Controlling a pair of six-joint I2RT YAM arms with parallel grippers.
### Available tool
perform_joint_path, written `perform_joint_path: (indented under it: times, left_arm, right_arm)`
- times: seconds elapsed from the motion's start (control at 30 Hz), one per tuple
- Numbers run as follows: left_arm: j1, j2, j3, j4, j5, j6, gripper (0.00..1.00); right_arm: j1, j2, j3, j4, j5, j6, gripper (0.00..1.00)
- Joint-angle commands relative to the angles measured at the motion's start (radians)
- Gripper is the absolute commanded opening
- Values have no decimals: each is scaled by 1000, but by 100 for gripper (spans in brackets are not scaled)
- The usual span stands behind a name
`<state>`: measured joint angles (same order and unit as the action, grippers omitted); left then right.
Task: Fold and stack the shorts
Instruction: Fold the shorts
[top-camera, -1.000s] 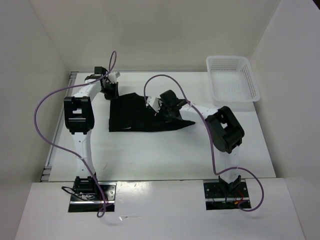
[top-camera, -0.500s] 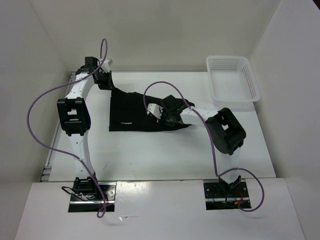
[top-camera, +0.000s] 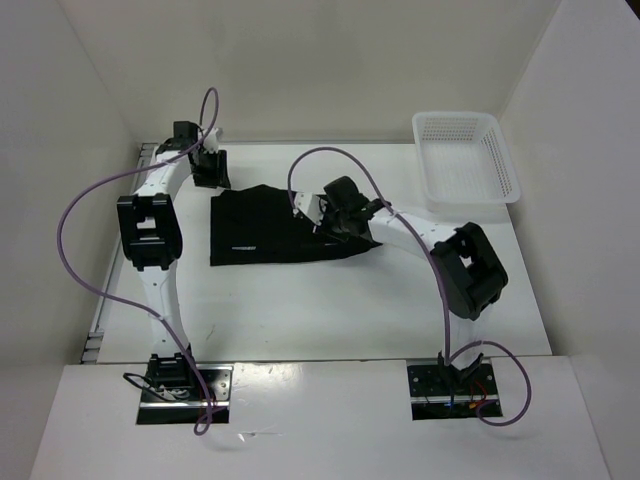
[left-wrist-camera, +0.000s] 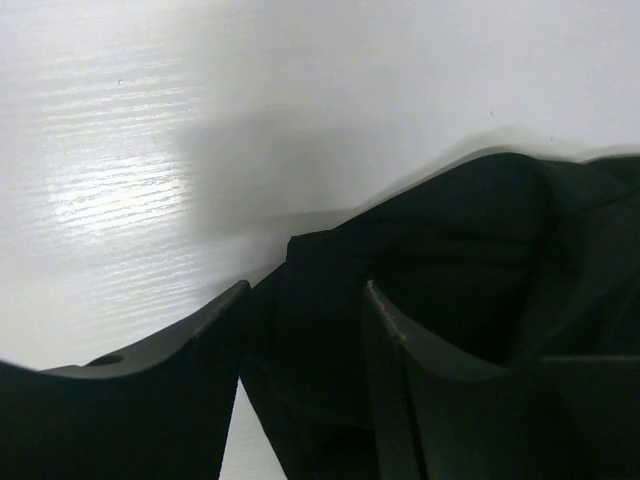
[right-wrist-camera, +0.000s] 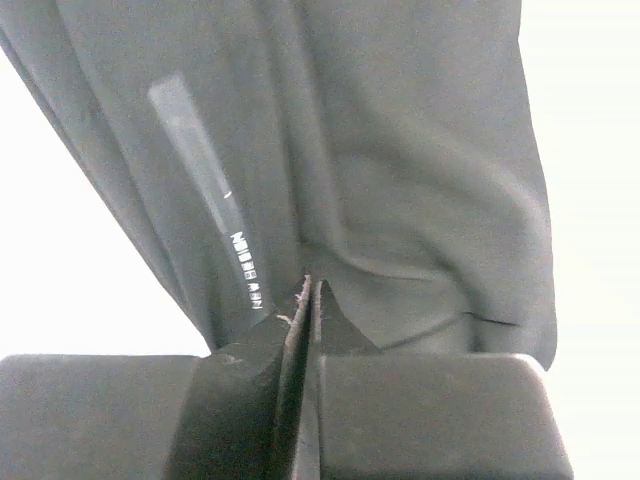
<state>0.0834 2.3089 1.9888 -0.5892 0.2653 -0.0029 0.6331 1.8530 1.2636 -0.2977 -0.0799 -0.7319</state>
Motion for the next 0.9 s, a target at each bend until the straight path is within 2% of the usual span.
perform_joint_path:
  times: [0.0,0.13,0.27,0.37,0.43,0.57,0.67,0.87]
  left_arm:
    - [-8,-61,-5,25,3,3,57]
    - [-17,-190,-74,25,0,3,64]
    - [-8,-307,-165,-49,-9,3,64]
    - [-8,-394,-313,-96,0,3,64]
    - [2,-423,-417,-109,29,3,63]
    - [67,-443,-517,-133,148,3,60]
    - [81,-444,-554,-133,212,3,60]
    - [81,-422,-578,-133,232,3,60]
  right_arm:
    - [16,-80,69,-26,-5,64,10]
    - [-12,-100,80,-50,15,115,31]
    - [-114,-109,89,-72,51,236,34]
    - [-211,-109,114,-138,34,363,36]
    - [-269,-118,123,-214,-18,391,44]
    - [-328,-141,114,-306,-130,410,56]
    - [-354,-159,79,-342,-216,430,61]
    - [-372,-169,19,-354,-276,430,61]
